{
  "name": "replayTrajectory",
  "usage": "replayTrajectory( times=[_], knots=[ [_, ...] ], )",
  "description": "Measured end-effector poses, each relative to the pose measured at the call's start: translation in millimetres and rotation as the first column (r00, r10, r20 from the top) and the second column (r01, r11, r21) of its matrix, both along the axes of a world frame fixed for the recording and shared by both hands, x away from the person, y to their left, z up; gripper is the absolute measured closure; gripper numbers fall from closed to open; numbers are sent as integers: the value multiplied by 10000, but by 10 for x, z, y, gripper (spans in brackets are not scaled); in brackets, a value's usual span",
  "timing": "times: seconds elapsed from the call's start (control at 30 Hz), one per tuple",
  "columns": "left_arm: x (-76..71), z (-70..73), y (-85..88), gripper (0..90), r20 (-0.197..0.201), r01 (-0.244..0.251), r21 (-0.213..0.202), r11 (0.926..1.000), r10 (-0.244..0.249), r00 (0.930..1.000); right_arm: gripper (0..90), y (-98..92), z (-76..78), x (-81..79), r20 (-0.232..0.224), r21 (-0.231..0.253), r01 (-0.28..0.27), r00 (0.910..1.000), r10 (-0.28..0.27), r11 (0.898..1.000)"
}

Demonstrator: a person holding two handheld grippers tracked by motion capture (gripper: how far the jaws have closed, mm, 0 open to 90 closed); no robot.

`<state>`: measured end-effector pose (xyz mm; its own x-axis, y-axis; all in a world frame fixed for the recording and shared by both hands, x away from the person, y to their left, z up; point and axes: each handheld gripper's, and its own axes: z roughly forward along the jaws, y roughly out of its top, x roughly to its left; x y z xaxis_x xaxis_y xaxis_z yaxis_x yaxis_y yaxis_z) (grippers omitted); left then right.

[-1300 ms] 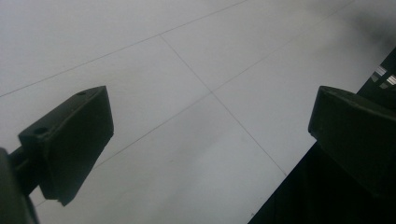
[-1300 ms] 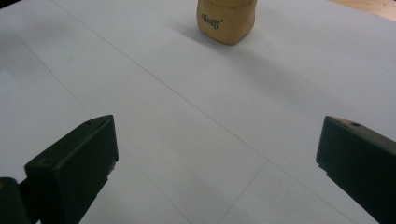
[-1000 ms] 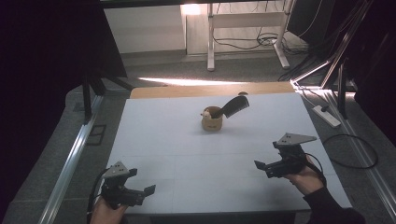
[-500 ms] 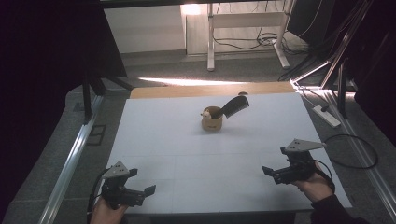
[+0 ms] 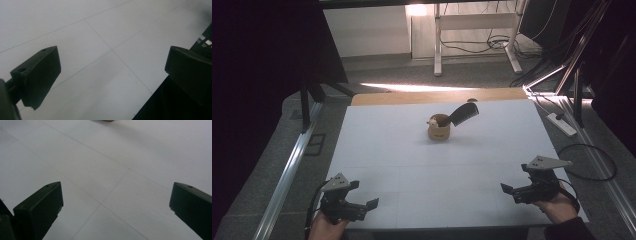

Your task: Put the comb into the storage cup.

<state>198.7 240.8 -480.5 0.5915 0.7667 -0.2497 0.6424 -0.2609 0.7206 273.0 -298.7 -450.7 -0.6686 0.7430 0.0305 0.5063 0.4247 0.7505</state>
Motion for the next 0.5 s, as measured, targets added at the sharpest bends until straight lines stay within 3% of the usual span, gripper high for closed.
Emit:
replayTrajectory(
  times=[0.5],
  knots=[
    [0,0,-3,11,1,-4,16,10000,4,10000,0,-173,-25,-127,70,-153,535,9986,-534,9985]
  ],
)
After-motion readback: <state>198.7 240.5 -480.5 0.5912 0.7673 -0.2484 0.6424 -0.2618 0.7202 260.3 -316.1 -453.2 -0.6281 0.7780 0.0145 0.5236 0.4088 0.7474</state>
